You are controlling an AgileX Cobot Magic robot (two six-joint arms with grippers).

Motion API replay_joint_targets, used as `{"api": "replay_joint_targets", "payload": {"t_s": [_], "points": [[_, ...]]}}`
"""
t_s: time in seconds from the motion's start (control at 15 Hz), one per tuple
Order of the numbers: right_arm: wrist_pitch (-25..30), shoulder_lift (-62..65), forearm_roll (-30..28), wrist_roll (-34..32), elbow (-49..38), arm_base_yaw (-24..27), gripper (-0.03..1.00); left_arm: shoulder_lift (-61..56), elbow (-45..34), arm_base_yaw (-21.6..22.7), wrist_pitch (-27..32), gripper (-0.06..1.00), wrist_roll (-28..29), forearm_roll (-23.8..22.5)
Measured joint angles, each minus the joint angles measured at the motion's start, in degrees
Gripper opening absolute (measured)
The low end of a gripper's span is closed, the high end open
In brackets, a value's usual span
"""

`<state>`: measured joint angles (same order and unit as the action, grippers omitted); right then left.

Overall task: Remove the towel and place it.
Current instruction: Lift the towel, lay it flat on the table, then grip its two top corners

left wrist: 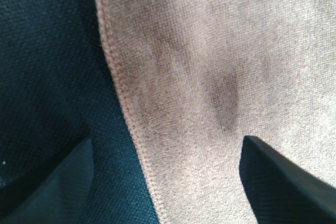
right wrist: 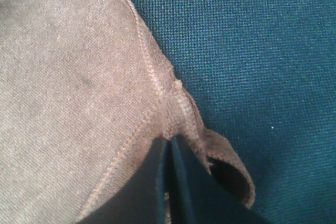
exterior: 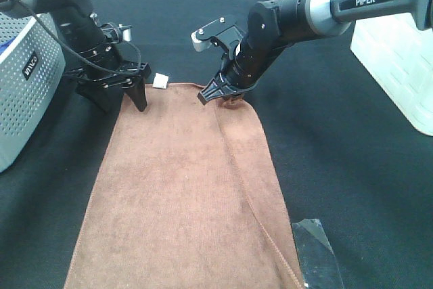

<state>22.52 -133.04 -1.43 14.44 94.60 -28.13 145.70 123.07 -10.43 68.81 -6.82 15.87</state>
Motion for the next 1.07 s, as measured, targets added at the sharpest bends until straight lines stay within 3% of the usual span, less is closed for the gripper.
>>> {"api": "replay_joint_targets", "payload": {"t_s": [0.47,0.73,1.07], "points": [[0.4,3.2,-5.7,0.0,0.0,2.7,0.00,0.0,0.0,0.0,0.0,0.73,0.0,0.0],[0.3,3.4,-6.2,0.0,0.0,7.7,0.00,0.0,0.0,0.0,0.0,0.73,0.0,0.0],[-0.6,3.4,-5.1,-0.1,0.0,9.8,0.00,0.0,0.0,0.0,0.0,0.73,0.0,0.0]]}}
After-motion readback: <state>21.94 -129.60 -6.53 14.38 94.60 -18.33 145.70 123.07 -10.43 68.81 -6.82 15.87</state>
